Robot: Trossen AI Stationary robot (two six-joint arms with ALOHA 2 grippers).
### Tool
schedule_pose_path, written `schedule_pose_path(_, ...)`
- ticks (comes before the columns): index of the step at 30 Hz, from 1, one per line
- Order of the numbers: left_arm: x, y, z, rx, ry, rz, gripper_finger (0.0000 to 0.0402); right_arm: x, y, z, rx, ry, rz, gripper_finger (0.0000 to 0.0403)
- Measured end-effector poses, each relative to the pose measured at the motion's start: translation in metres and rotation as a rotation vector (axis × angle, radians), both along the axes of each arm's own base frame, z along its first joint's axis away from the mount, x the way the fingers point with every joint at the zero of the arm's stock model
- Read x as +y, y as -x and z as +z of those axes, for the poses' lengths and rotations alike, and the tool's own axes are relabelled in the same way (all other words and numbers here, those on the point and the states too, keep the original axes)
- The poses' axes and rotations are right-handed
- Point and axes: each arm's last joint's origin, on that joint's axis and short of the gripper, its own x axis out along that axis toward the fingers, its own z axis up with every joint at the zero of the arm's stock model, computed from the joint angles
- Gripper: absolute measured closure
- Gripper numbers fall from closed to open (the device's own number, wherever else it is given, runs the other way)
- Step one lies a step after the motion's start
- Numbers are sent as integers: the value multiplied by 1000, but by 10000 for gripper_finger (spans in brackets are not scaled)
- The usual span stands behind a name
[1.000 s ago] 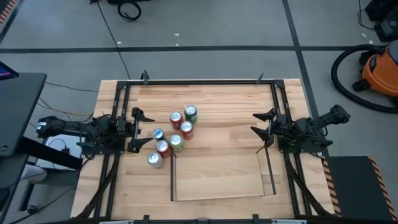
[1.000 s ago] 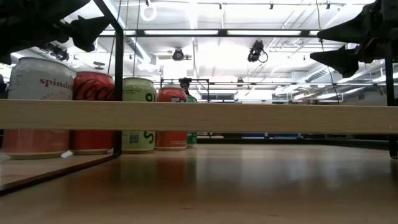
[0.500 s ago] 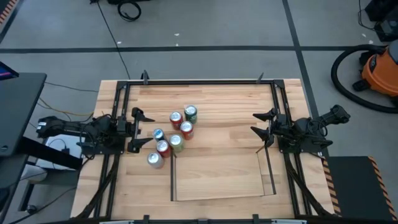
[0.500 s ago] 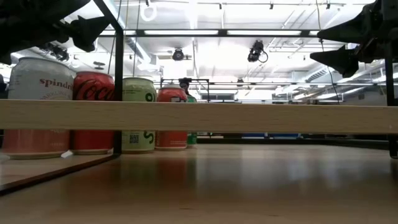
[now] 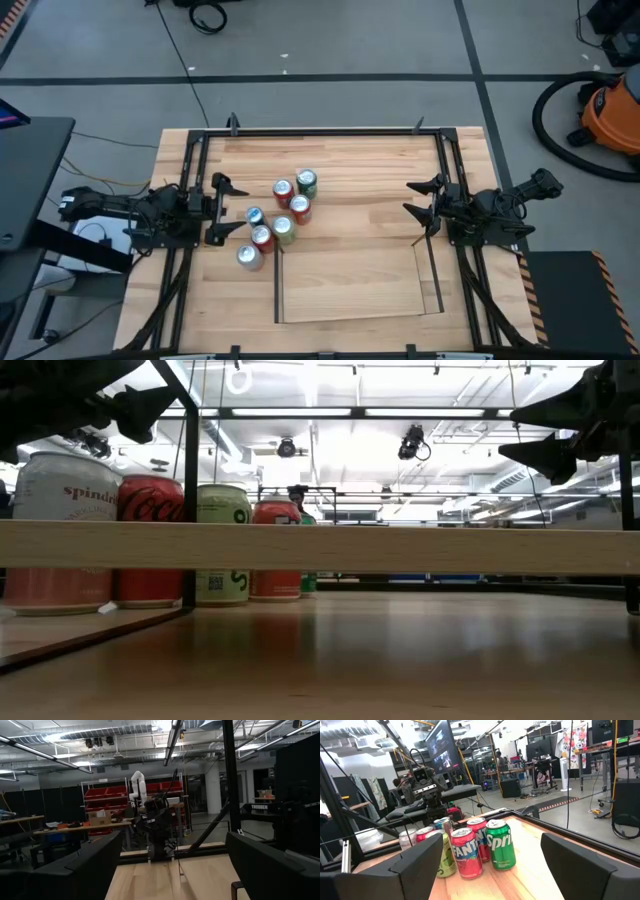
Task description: Place canned beverage on shelf
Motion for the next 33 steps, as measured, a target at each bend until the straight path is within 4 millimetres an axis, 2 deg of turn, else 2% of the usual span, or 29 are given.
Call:
schedule_pose_path(21, 0, 0, 0, 0, 1, 0, 33, -1, 0, 1, -10, 2, -21, 55)
schedule_pose_path(28, 2, 1, 4, -40, 253, -8, 33, -2, 3, 10, -103, -39, -52, 55)
schedule_pose_path(33, 3, 4, 9, -102, 201, 32, 33, -4, 7, 24, -213, 6, -78, 55)
